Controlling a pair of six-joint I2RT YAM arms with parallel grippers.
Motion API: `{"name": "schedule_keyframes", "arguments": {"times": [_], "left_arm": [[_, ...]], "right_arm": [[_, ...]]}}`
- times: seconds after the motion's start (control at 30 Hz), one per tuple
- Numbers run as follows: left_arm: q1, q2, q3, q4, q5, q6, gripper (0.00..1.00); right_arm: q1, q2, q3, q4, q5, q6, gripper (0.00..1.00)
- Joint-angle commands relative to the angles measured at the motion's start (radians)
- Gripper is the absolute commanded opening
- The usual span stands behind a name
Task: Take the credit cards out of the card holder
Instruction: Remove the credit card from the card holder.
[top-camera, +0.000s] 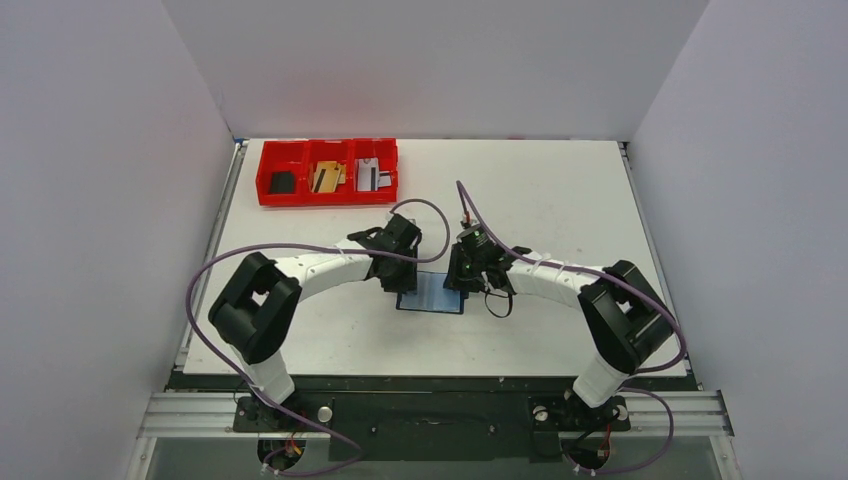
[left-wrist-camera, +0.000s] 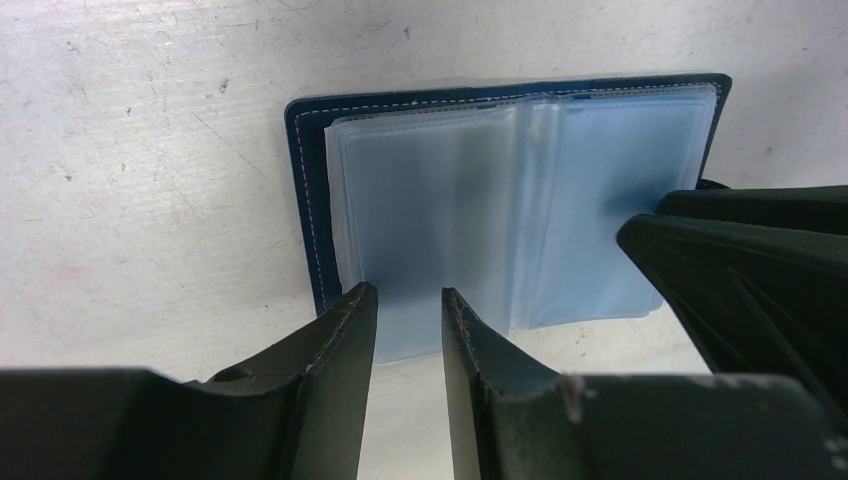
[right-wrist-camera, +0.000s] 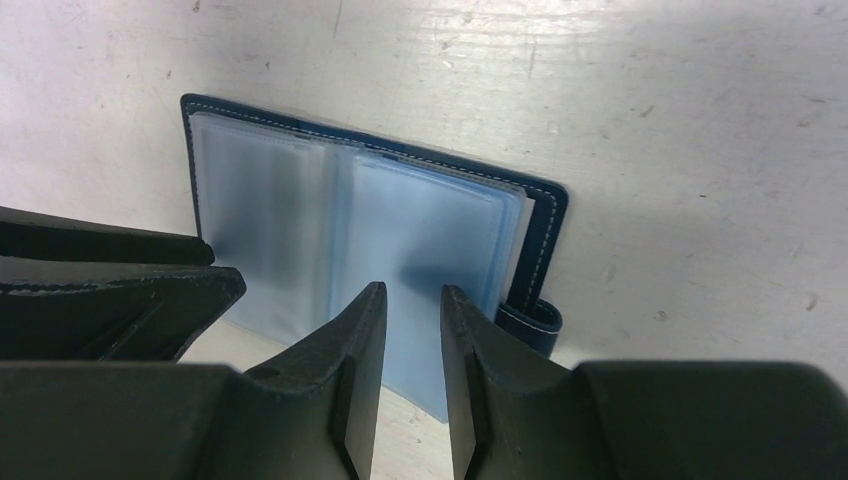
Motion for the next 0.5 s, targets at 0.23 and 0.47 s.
{"name": "schedule_keyframes", "arguments": {"times": [0.23,0.47], "left_arm": [[0.002,0.022,0.023,0.053,0.003,0.011,0.26],[0.001,0.04,0.017,0.064,0.014,0.007,0.25]], "right_arm": [[-0.004,-0.042,0.019,-0.057,0.091,-0.029,0.28],[-0.001,-0.005,0.023,-0.051,0.091,-0.031,0.28]]}}
